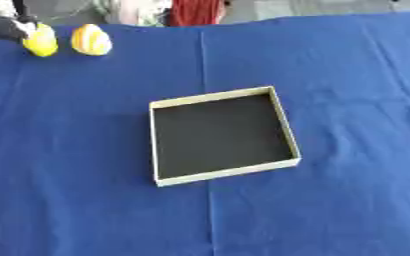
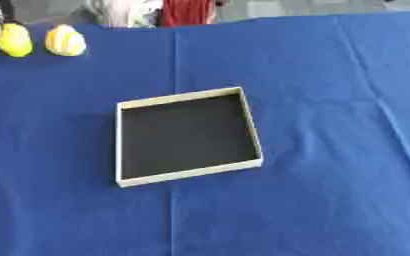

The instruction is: Pick up objects on the table and place them in the box.

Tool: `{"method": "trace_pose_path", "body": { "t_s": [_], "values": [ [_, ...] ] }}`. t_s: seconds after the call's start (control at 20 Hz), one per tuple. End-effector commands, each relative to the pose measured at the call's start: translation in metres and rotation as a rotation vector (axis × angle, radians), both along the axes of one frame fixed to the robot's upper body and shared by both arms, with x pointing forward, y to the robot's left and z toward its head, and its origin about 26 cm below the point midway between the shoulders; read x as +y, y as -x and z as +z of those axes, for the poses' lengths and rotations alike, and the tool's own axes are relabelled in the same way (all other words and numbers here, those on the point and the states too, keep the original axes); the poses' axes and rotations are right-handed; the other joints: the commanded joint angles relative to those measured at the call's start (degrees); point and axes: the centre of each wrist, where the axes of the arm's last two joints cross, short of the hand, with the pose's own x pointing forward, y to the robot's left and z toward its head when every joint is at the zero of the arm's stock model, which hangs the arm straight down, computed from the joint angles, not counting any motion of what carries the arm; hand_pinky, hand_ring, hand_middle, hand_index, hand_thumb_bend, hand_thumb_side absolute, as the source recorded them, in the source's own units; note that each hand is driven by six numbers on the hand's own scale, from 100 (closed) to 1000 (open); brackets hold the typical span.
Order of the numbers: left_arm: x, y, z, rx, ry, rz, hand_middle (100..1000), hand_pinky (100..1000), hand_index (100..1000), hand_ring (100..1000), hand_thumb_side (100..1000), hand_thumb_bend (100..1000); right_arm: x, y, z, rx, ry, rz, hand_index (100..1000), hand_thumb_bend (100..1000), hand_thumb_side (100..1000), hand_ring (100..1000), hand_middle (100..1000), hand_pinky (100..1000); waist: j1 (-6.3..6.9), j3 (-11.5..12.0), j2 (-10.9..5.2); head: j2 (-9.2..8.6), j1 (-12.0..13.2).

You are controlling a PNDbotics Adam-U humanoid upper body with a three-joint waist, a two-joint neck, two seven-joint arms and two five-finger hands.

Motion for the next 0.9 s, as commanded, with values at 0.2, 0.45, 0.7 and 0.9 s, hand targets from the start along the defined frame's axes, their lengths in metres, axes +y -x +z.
{"method": "trace_pose_path", "body": {
  "t_s": [0.2,0.45,0.7,0.9],
  "values": [
    [0.0051,0.0046,0.0150,0.013,-0.015,-0.020,869,928,947,919,322,229,-0.0024,0.0045,0.0105,-0.022,0.024,-0.025,821,100,895,909,825,813,-0.10,0.1,-1.96,-0.09,0.6],
    [0.0063,0.0046,0.0149,0.069,-0.056,-0.023,874,934,950,934,320,337,-0.0029,0.0026,0.0084,-0.007,0.028,-0.032,820,100,898,908,822,813,-0.07,0.1,-2.03,-0.08,1.0],
    [0.0081,0.0038,0.0126,0.112,-0.076,-0.009,877,938,955,941,285,350,-0.0032,0.0011,0.0068,0.003,0.030,-0.038,819,100,898,908,820,813,-0.03,0.0,-1.97,-0.02,1.2],
    [0.0092,0.0036,0.0117,0.121,-0.084,0.003,881,937,958,946,290,360,-0.0030,0.0010,0.0064,0.004,0.032,-0.039,819,100,898,907,820,813,0.00,-0.2,-1.79,-0.21,1.2]
  ]
}}
